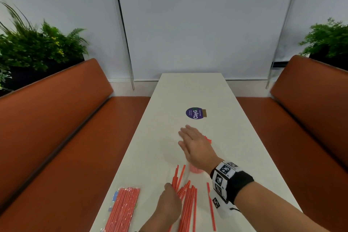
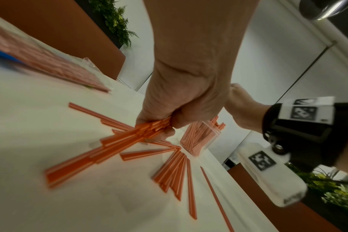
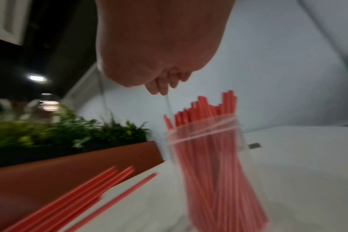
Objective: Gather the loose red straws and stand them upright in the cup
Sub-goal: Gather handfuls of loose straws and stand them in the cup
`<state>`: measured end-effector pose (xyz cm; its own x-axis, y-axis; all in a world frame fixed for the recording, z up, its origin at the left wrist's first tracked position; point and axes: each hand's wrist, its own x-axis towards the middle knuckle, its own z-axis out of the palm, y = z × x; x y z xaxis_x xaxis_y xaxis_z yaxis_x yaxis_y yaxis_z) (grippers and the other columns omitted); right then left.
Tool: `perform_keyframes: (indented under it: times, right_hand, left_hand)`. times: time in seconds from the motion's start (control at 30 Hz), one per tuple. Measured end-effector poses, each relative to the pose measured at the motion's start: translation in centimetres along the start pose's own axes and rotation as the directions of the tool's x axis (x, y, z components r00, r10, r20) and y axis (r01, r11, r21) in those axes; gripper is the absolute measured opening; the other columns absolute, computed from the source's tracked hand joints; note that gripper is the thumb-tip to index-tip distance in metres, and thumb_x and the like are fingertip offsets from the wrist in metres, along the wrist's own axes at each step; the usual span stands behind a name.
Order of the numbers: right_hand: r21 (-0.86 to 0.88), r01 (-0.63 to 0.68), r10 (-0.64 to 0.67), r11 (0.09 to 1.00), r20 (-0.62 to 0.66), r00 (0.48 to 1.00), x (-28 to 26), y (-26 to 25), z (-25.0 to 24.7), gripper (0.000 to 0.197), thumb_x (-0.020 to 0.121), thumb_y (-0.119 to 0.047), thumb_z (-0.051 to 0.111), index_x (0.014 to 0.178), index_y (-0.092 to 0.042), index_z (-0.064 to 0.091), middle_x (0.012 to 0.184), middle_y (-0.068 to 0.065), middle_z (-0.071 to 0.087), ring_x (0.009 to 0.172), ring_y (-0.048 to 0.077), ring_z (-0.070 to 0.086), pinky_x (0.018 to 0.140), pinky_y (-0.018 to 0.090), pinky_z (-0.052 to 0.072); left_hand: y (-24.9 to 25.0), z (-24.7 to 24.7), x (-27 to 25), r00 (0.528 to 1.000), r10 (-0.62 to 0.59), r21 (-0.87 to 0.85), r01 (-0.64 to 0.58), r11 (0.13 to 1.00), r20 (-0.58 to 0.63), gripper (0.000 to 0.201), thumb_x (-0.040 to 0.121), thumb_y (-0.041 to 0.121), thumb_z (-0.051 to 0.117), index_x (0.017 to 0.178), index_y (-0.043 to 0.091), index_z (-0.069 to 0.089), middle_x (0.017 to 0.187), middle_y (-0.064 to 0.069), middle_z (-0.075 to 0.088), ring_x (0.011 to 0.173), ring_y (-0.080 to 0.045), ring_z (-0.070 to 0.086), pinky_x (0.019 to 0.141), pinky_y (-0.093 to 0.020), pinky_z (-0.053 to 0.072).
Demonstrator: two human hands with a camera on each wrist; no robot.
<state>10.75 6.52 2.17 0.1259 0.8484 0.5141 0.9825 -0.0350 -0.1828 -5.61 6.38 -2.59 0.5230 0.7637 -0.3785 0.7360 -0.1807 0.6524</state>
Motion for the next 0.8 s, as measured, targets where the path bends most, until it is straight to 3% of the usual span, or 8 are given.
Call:
perform_keyframes:
  times: [0.1, 0.33, 0.47, 0.53, 0.57, 0.63, 0.7, 0.8]
  right_hand:
    - [0.159, 0.100, -0.117, 0.982, 0.104, 0.988, -2.0, -2.1, -0.2, 0.045, 0.098, -0.029, 0.029, 0.131, -0.007, 0.050, 0.133, 0.010, 0.056, 0.125, 0.021, 0.050, 0.107, 0.028, 0.037]
    - [0.268, -0.181, 0.060, 0.946, 0.405, 0.912, -4.0, -3.6, 0.4, 0.043, 0.101, -0.028, 0.033, 0.137, -0.006, 0.042, 0.135, 0.014, 0.051, 0.128, 0.024, 0.044, 0.110, 0.037, 0.035]
    - [0.442, -0.257, 0.072, 0.860, 0.393, 0.917, -3.6, -5.1, -1.0, 0.043, 0.101, -0.025, 0.035, 0.140, -0.007, 0.039, 0.143, 0.012, 0.047, 0.133, 0.020, 0.042, 0.112, 0.030, 0.031]
    - [0.627, -0.433, 0.238, 0.648, 0.374, 0.897, -3.6, -5.7, -1.9, 0.049, 0.101, -0.028, 0.037, 0.145, -0.008, 0.029, 0.150, 0.007, 0.036, 0.138, 0.017, 0.034, 0.114, 0.026, 0.026]
    - [0.680, -0.534, 0.350, 0.503, 0.404, 0.845, -3.8, -6.0, -2.2, 0.051, 0.100, -0.033, 0.038, 0.145, -0.009, 0.029, 0.148, 0.005, 0.039, 0.137, 0.017, 0.036, 0.113, 0.027, 0.027]
    - [0.683, -0.716, 0.477, 0.142, 0.587, 0.654, -4.9, -6.6, -2.3, 0.054, 0.097, -0.047, 0.035, 0.134, -0.008, 0.043, 0.118, 0.003, 0.057, 0.108, 0.018, 0.056, 0.097, 0.030, 0.043]
    - [0.559, -0.809, 0.392, -0.180, 0.796, 0.462, -6.3, -7.3, -2.1, 0.062, 0.094, -0.058, 0.029, 0.121, -0.004, 0.047, 0.087, 0.004, 0.055, 0.075, 0.017, 0.055, 0.075, 0.029, 0.046]
    - [0.478, -0.768, 0.312, -0.427, 0.875, 0.370, -7.6, -7.5, -1.4, 0.072, 0.092, -0.061, 0.029, 0.123, 0.003, 0.043, 0.089, 0.016, 0.057, 0.073, 0.025, 0.059, 0.071, 0.037, 0.053]
  left_hand:
    - [-0.2, -0.4, -0.3, 0.998, 0.068, -0.054, -0.068, 0.996, -0.016, 0.015, 0.096, 0.011, 0.033, 0.109, 0.013, 0.040, 0.094, 0.002, 0.055, 0.080, -0.013, 0.055, 0.068, -0.024, 0.046]
    - [1.1, -1.9, -1.7, 0.982, 0.182, -0.248, -0.164, 0.955, 0.052, 0.020, 0.099, 0.015, 0.030, 0.117, 0.016, 0.039, 0.080, 0.002, 0.049, 0.062, -0.006, 0.045, 0.052, -0.018, 0.038]
    - [1.7, -2.8, -1.8, 0.974, 0.225, -0.325, -0.209, 0.923, 0.013, 0.025, 0.098, 0.011, 0.032, 0.121, 0.016, 0.039, 0.095, -0.003, 0.058, 0.076, -0.016, 0.058, 0.065, -0.031, 0.052]
    - [2.2, -3.4, -1.8, 0.974, 0.224, -0.381, -0.220, 0.898, -0.036, 0.026, 0.099, 0.015, 0.032, 0.124, 0.019, 0.039, 0.092, -0.005, 0.055, 0.070, -0.015, 0.053, 0.063, -0.030, 0.048]
    - [2.5, -3.7, -1.8, 0.970, 0.227, -0.414, -0.240, 0.878, -0.082, 0.025, 0.100, 0.017, 0.032, 0.124, 0.021, 0.039, 0.089, -0.005, 0.054, 0.070, -0.014, 0.051, 0.064, -0.029, 0.047]
    - [3.5, -4.7, -1.9, 0.949, 0.246, -0.464, -0.312, 0.829, -0.200, 0.020, 0.101, 0.019, 0.033, 0.120, 0.025, 0.039, 0.091, -0.007, 0.054, 0.075, -0.016, 0.052, 0.070, -0.028, 0.048]
    - [4.5, -5.4, -2.1, 0.912, 0.278, -0.484, -0.397, 0.780, -0.300, 0.018, 0.101, 0.022, 0.034, 0.118, 0.028, 0.038, 0.090, -0.008, 0.054, 0.078, -0.017, 0.054, 0.072, -0.027, 0.048]
    - [5.7, -5.5, -2.4, 0.872, 0.319, -0.493, -0.476, 0.728, -0.371, 0.017, 0.101, 0.022, 0.034, 0.116, 0.029, 0.037, 0.082, -0.006, 0.051, 0.073, -0.015, 0.054, 0.065, -0.022, 0.046]
